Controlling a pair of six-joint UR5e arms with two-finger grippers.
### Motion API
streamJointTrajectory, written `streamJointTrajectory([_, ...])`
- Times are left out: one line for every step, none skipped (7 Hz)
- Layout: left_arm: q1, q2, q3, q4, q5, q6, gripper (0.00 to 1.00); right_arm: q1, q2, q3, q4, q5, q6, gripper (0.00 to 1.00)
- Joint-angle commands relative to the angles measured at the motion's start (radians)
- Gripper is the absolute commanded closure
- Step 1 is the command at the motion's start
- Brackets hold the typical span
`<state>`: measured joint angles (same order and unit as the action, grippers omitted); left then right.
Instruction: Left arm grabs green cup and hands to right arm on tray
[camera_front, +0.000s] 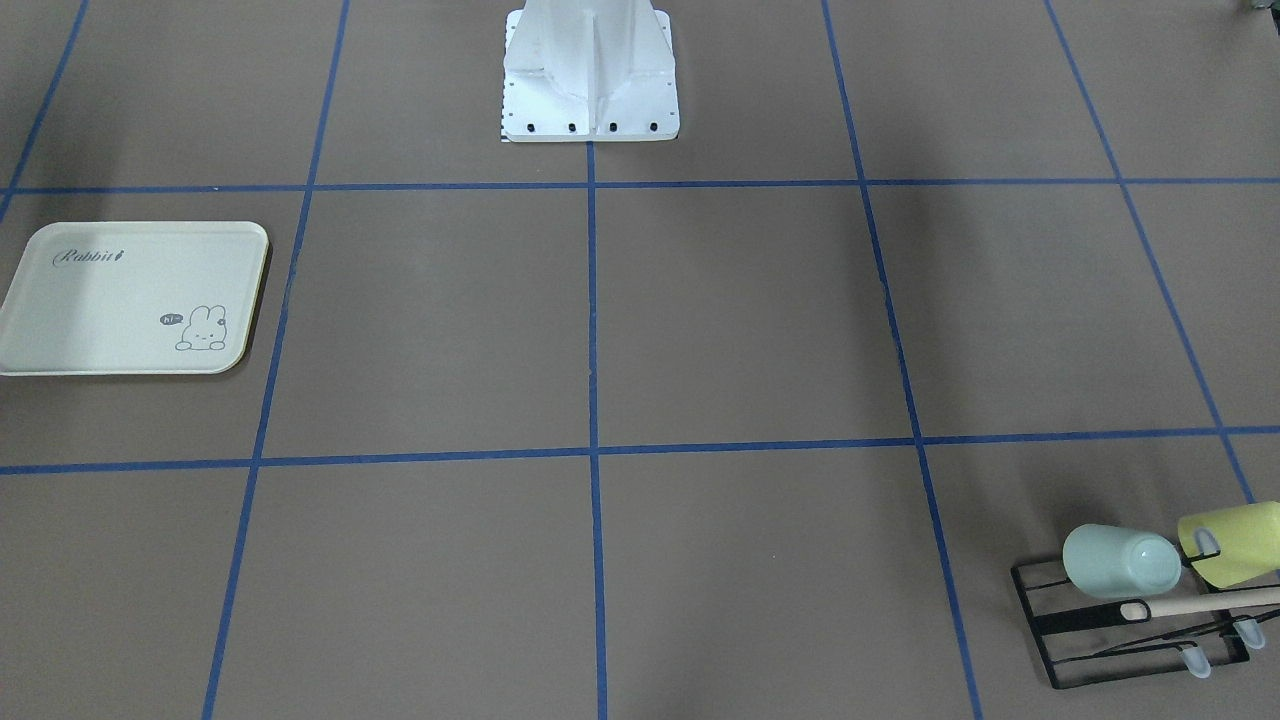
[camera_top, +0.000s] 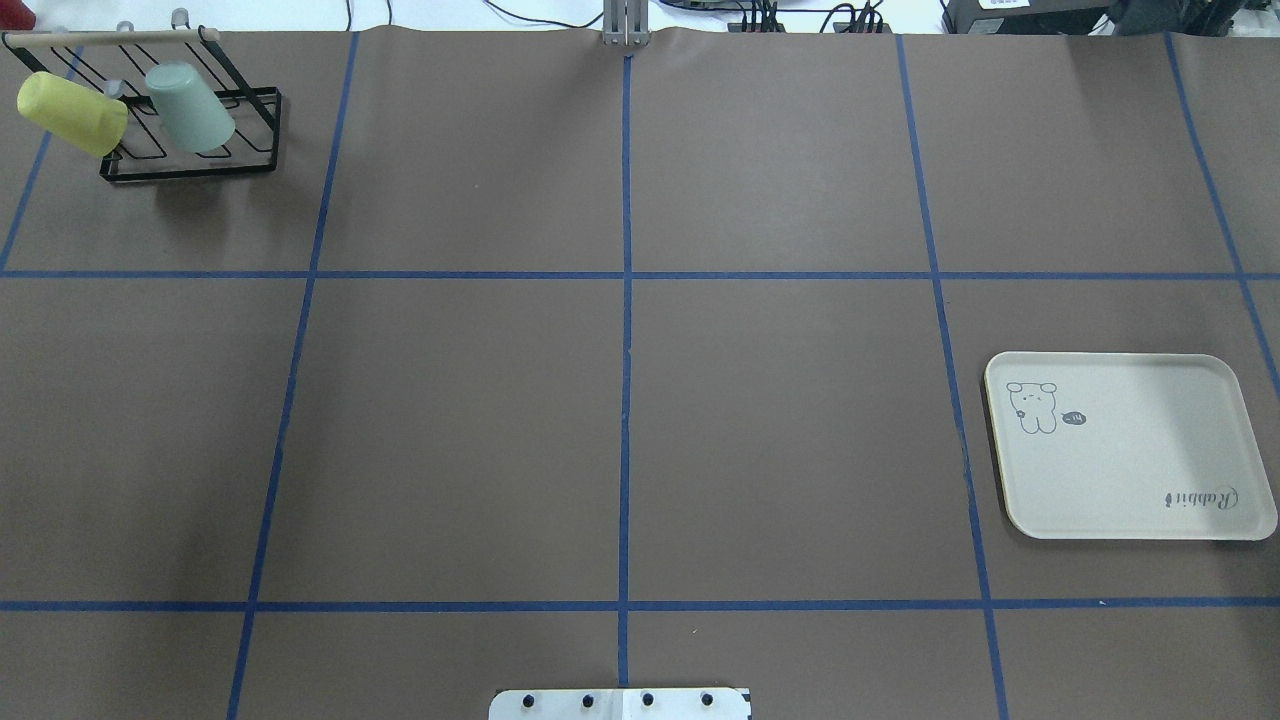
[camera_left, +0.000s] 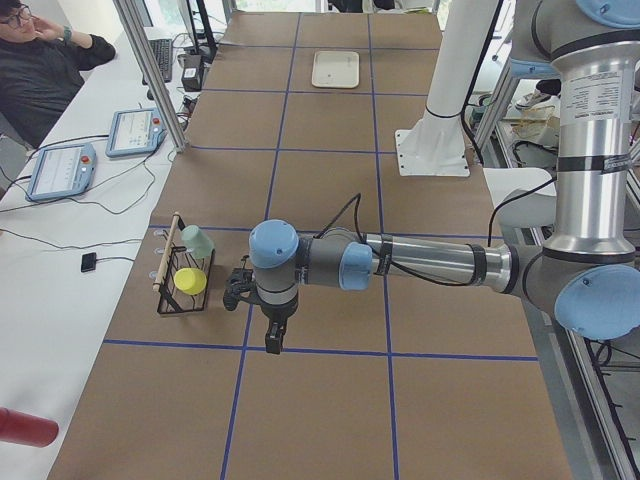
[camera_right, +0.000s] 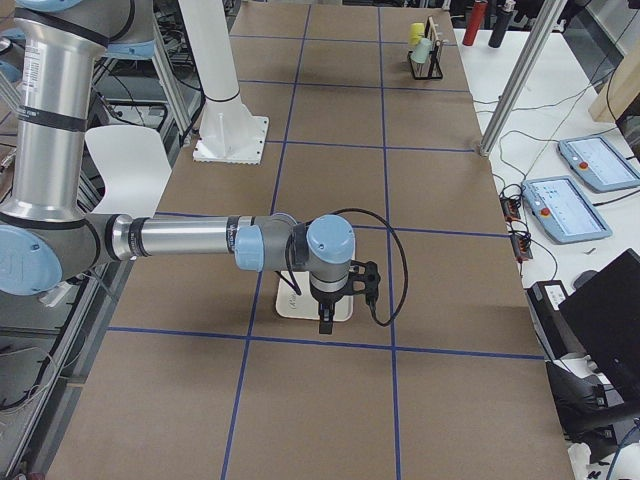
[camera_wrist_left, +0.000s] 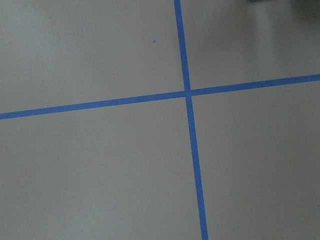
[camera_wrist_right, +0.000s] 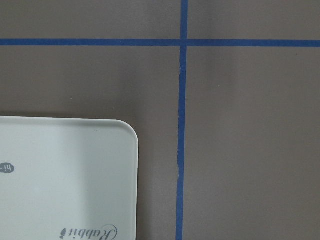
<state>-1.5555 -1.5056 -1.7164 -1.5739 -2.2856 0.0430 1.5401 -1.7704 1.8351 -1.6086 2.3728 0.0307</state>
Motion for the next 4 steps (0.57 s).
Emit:
streamJointTrajectory([0.000,0.001,0.001,0.000,0.000,0.000,0.00,0.000,0.005,0.000,-0.001,-0.001,0.002,0.01])
streamJointTrajectory([0.000,-0.001,0.000,0.000,0.000,-0.002,0.00,0.000,0.005,0.000,-0.001,-0.001,0.000,0.01])
streamJointTrajectory([0.000,-0.019,-0.011,0.015,-0.002,-0.005,0.00,0.000,0.005,0.000,0.001,0.000,0.002,0.01])
streamJointTrajectory([0.002,-0.057,-0.017,0.032,0.001,-0.012,0.00,0.000,0.006,0.000,-0.001,0.000,0.002,0.01])
